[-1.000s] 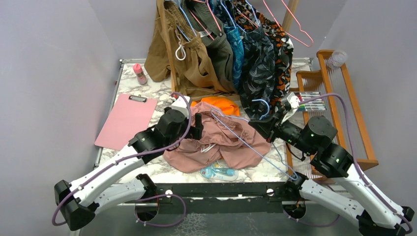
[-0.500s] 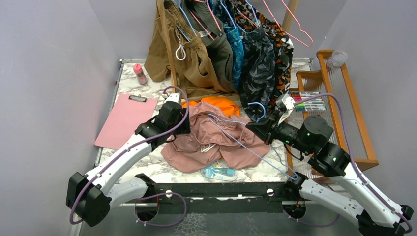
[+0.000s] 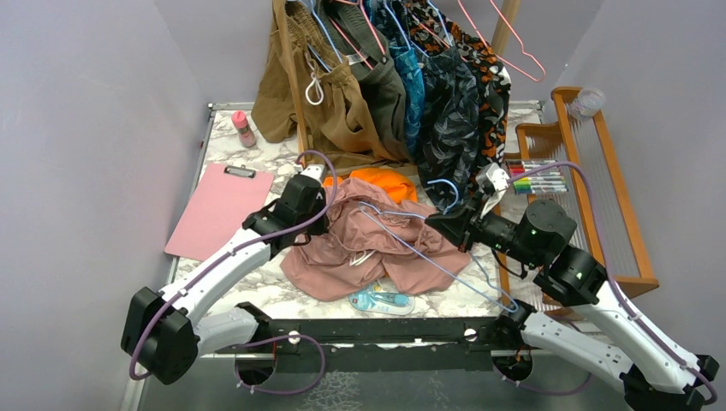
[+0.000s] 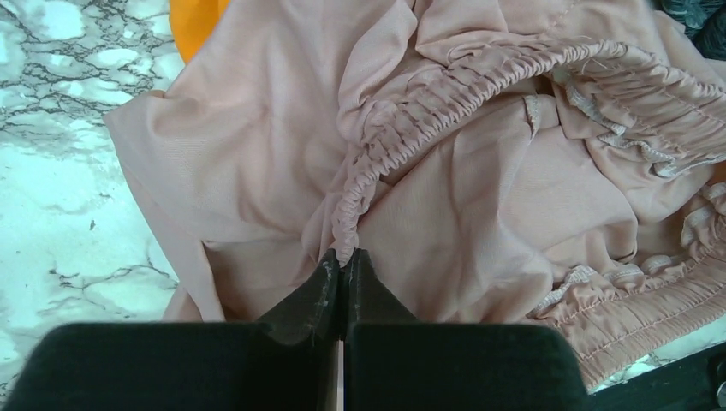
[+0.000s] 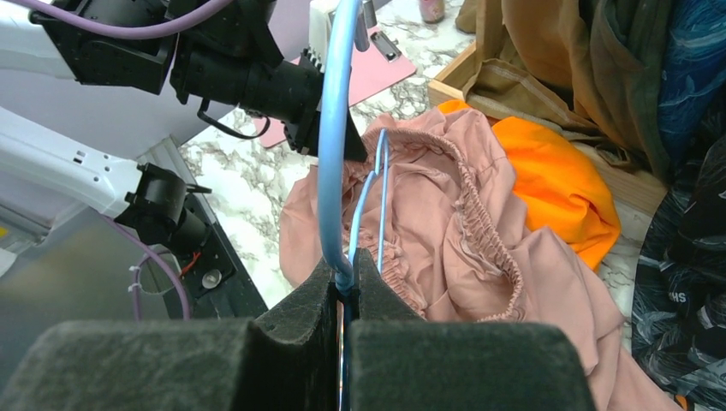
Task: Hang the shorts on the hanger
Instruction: Hang the shorts on the hanger.
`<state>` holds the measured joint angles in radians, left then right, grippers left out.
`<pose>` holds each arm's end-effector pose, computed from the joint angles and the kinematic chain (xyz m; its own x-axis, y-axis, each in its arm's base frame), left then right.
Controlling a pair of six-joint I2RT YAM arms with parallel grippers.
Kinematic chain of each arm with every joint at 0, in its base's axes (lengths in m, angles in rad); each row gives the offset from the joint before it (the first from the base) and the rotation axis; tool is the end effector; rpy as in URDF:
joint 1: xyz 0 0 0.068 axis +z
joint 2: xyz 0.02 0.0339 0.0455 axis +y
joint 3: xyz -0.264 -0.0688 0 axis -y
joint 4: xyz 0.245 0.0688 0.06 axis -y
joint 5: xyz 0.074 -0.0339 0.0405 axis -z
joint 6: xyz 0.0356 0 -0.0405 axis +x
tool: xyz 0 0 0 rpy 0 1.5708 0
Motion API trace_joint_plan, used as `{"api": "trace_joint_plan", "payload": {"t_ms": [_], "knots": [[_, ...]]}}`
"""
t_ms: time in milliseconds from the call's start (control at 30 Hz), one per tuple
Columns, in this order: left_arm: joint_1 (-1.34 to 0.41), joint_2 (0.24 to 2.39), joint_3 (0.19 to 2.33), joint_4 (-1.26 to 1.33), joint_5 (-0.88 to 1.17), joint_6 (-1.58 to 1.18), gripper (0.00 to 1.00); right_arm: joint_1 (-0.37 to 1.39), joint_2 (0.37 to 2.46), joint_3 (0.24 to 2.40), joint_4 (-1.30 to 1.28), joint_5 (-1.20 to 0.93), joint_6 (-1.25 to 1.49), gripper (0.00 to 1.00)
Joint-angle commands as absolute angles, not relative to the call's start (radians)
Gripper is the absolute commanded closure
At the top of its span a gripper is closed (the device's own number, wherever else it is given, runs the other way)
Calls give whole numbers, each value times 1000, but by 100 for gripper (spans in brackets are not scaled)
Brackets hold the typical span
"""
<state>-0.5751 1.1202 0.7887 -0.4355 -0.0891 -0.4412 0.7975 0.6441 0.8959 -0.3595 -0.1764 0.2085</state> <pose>0.1989 -0.1252 0.2522 -0.7350 -0.0305 -0.6774 0.1926 0.9485 -0.2516 0.0931 0.1043 0.3795 -0.2445 0.0412 -0.9688 -0.7929 0.5665 0.2242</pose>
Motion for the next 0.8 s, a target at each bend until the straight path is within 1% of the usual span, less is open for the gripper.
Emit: {"api": "trace_joint_plan", "payload": {"t_ms": [0, 233, 367, 467, 700, 767], "knots": [[-569, 1077, 839, -453, -62, -408, 100, 800, 656, 926, -312, -205, 195, 99], [-569, 992, 1030, -596, -81, -355, 100, 800, 784, 1108, -298, -286, 122, 99], [-569, 970, 1054, -609, -58, -370, 100, 800, 815, 1077, -214, -339, 160, 99], [-569, 961, 1053, -613, -42, -376, 100, 801, 837, 1052, -207, -370, 169, 99], [-569, 954, 1044, -615, -31, -377, 100, 801, 841, 1009, -217, -358, 148, 99], [-570, 955, 1046, -615, -25, -377, 100, 801, 844, 995, -207, -319, 149, 99]]}}
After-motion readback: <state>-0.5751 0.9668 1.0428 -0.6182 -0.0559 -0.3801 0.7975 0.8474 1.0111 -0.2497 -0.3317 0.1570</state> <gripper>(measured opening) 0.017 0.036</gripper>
